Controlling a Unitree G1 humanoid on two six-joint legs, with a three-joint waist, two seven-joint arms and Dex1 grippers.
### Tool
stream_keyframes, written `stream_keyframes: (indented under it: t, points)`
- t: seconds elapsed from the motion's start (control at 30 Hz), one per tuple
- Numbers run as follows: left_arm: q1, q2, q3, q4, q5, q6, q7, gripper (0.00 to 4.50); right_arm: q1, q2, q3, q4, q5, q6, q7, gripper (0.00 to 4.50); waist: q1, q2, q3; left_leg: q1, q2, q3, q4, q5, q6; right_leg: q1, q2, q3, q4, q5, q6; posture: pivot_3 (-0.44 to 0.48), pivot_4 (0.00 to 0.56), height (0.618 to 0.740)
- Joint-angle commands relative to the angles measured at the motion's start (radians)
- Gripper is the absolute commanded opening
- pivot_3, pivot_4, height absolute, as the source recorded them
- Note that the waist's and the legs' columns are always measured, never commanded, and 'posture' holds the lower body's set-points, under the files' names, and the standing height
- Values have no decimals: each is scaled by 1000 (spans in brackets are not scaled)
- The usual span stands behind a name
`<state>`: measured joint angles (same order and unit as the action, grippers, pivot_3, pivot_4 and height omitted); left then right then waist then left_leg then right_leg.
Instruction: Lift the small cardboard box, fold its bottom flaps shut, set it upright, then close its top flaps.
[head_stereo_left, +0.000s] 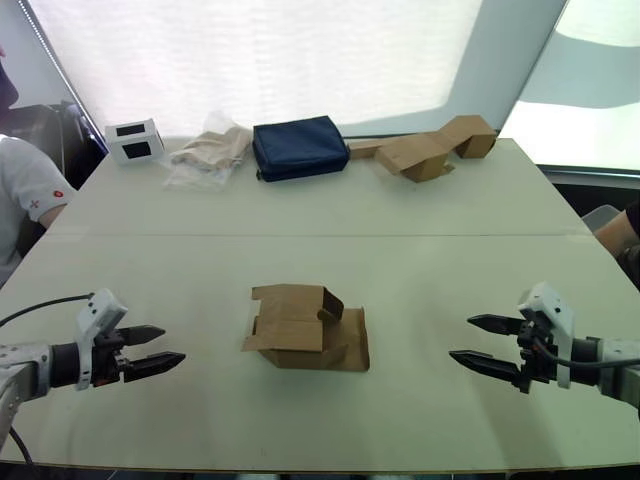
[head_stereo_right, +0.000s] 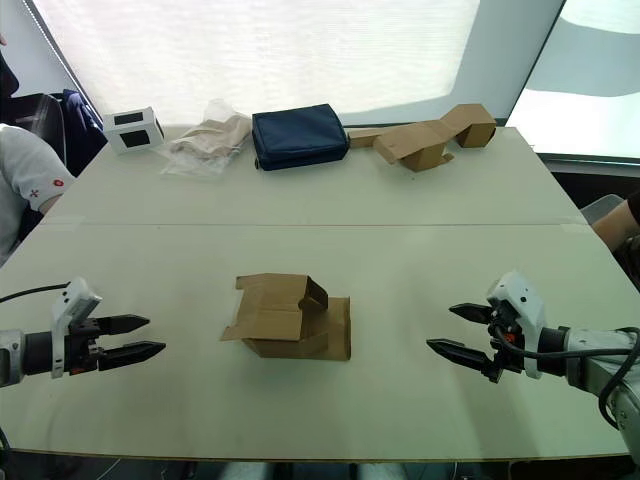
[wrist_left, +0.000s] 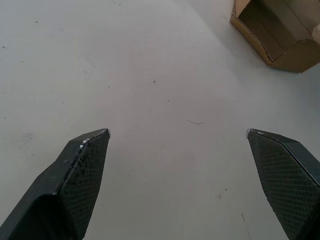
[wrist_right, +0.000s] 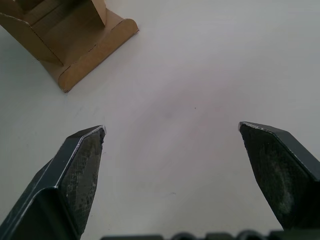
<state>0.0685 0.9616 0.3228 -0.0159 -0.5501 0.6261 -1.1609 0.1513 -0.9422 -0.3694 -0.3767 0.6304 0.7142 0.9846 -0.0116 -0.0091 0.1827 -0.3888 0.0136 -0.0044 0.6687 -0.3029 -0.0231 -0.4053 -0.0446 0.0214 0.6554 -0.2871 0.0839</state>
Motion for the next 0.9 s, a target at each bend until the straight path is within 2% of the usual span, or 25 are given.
stream_keyframes:
  t: [0.03,0.63,0.9]
  points:
    - [-17,17,12,7,17,-30,-1,4500,-14,-7,-15,-2,6,0,0,4436,0,0,0,0,0,0,0,0,0,0,0,0,0,0,0,0,150,740]
    - [-64,16,20,19,-7,6,-12,4500,-32,0,-3,20,6,-3,13,4436,-1,0,0,1,0,0,1,0,0,0,0,0,3,0,0,0,150,740]
    - [-141,1,7,64,27,-19,48,4500,-85,-16,25,55,-24,-1,9,4436,-1,0,0,2,0,0,1,0,0,0,1,0,4,0,0,0,150,740]
